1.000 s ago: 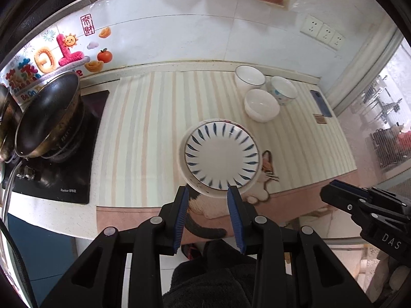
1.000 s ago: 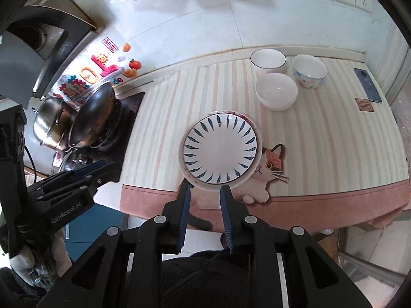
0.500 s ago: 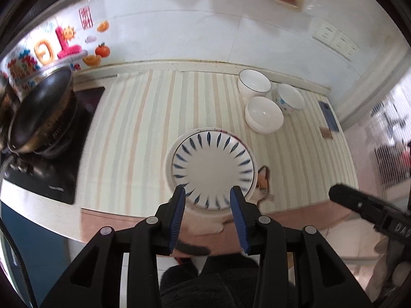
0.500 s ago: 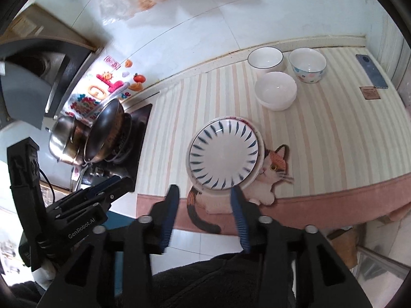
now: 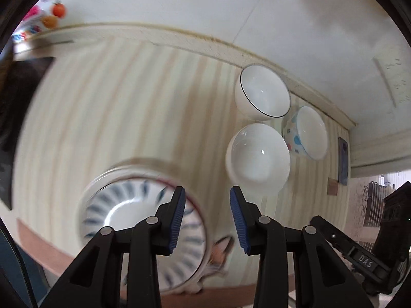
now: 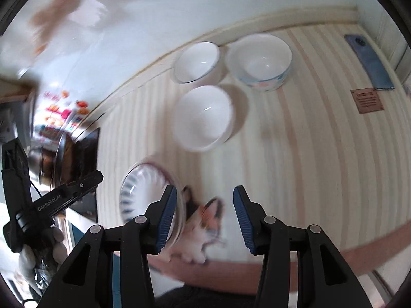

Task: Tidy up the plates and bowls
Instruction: 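Move both grippers to the plain white bowl and grip its rim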

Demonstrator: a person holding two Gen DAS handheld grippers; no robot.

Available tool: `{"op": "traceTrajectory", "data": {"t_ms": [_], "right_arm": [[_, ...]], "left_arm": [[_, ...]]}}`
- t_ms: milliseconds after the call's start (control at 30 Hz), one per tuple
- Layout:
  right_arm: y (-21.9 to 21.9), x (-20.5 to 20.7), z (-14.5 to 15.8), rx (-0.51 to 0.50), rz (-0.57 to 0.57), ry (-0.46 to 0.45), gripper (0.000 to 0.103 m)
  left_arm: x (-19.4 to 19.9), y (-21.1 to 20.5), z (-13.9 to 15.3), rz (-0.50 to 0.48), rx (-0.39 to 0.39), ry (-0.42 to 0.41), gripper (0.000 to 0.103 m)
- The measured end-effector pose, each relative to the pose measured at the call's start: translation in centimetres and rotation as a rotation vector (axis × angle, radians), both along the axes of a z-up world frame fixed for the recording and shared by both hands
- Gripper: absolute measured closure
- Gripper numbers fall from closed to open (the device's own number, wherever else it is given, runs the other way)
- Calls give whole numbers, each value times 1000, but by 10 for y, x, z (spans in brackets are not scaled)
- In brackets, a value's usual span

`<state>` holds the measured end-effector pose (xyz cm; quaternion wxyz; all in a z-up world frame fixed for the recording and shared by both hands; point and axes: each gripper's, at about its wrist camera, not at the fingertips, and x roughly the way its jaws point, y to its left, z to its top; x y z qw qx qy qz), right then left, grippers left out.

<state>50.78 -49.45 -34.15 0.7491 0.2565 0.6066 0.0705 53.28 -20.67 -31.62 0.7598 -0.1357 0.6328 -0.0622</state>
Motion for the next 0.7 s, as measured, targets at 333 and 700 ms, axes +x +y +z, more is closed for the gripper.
{"op": "traceTrajectory", "data": {"t_ms": [333, 700], "right_arm": [[-21, 93, -88, 64, -14, 87, 56], [-6, 101, -104, -10, 38, 79, 87]], "left_arm": [[65, -49, -70, -93, -20, 104, 71], [57, -67, -54, -167, 60, 24, 78]]}}
